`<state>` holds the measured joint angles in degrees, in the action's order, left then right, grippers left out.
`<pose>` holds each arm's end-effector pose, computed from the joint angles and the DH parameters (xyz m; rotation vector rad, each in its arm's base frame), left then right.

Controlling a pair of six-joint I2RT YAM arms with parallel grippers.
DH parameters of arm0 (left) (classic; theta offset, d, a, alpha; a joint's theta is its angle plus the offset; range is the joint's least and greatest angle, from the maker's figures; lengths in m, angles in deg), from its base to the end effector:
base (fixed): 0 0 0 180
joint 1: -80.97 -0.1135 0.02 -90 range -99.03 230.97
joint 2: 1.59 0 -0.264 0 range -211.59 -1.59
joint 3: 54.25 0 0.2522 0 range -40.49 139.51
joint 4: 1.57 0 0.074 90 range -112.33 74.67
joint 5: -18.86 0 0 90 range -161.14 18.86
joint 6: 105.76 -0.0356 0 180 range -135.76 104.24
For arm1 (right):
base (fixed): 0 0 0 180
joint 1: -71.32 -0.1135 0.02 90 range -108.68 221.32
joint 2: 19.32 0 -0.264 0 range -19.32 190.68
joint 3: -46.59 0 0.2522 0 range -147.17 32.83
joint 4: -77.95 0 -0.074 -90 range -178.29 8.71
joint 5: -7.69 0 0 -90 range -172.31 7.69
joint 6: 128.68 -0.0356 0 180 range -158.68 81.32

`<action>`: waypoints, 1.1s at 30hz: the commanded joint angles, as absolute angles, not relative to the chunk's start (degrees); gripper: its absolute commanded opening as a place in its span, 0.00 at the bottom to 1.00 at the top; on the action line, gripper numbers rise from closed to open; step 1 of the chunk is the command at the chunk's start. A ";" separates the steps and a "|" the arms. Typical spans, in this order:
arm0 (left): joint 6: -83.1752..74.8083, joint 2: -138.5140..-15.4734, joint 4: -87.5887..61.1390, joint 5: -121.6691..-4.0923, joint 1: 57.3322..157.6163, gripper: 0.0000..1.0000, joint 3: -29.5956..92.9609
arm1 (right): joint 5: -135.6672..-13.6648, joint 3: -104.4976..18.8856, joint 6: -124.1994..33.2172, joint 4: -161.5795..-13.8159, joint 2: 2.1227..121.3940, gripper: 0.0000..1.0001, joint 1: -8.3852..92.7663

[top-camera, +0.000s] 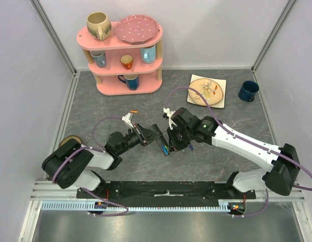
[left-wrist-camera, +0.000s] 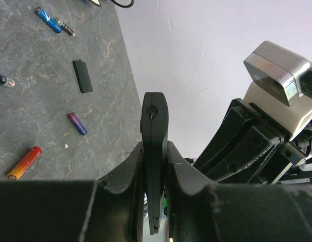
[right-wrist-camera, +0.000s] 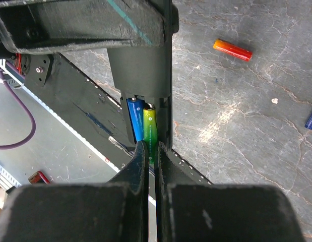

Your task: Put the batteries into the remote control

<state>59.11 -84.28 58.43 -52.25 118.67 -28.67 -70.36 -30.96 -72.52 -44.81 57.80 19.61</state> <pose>0.1757 -0.1503 0.1690 -0.2754 1.8083 -1.7427 0.1633 0.2188 0.2817 -0.5123 2.7058 0.7686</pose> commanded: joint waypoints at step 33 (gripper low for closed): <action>58.59 -83.41 80.03 -52.16 120.26 0.02 -29.24 | -76.07 -36.25 -72.25 -43.12 60.75 0.27 19.46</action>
<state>59.11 -84.24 57.27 -53.62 119.37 -28.83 -73.09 -33.69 -72.37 -42.73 60.47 19.31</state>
